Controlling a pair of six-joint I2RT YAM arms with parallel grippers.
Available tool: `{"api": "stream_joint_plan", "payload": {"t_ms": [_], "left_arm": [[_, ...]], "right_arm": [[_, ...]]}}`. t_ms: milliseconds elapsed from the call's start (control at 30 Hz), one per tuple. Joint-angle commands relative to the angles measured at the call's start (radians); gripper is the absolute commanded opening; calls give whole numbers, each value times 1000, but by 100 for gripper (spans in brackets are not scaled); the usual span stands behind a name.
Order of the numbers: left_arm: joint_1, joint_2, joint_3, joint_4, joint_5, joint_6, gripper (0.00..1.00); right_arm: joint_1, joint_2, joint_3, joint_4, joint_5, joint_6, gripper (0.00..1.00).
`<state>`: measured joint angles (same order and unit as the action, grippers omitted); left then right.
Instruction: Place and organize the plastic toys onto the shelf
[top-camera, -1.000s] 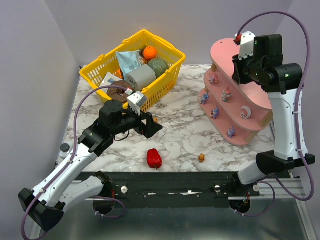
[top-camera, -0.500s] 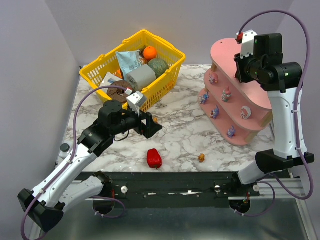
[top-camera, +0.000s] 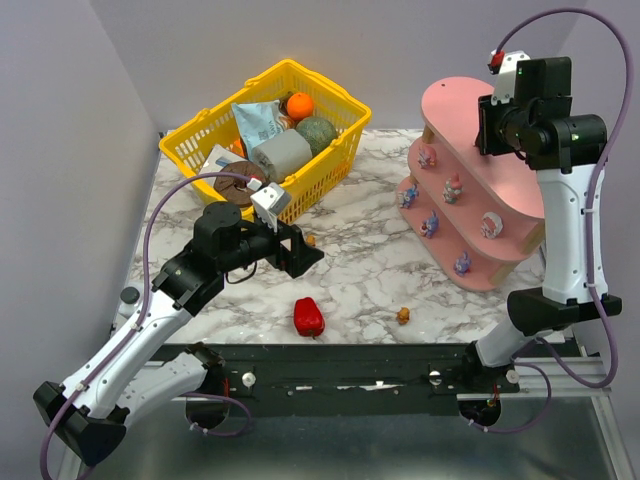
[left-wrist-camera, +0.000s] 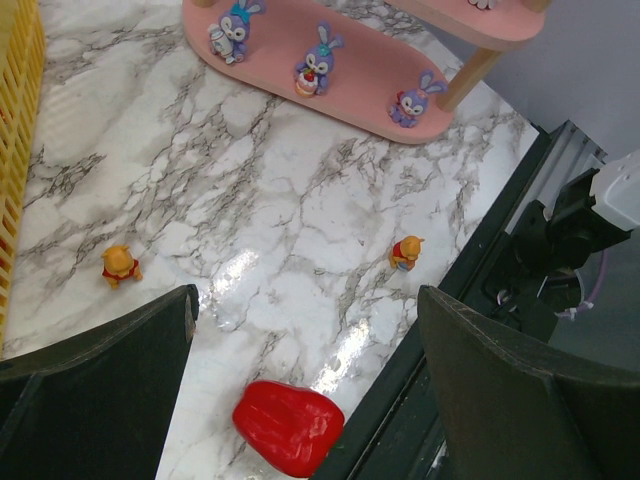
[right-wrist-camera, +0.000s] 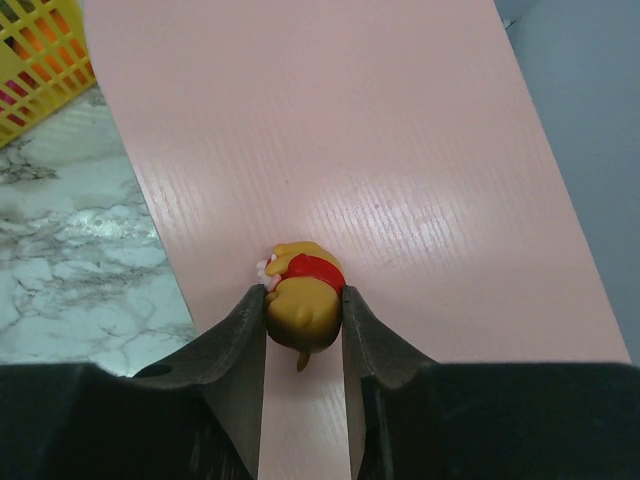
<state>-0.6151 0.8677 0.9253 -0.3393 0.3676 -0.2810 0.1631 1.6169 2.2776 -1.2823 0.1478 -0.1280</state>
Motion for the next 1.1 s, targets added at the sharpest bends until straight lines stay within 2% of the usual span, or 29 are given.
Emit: {"api": "stream_joint_plan", "payload": {"t_ms": [0, 233, 700, 1067], "left_arm": [[5, -15, -6, -6, 17, -4, 99], [5, -16, -9, -7, 16, -4, 99], [5, -16, -3, -9, 14, -3, 99], [5, -24, -8, -9, 16, -3, 99]], "right_arm": [[-5, 14, 45, -37, -45, 62, 39], [-10, 28, 45, -57, -83, 93, 44], [-19, 35, 62, -60, -53, 110, 56], [-19, 28, 62, -51, 18, 117, 57]]}}
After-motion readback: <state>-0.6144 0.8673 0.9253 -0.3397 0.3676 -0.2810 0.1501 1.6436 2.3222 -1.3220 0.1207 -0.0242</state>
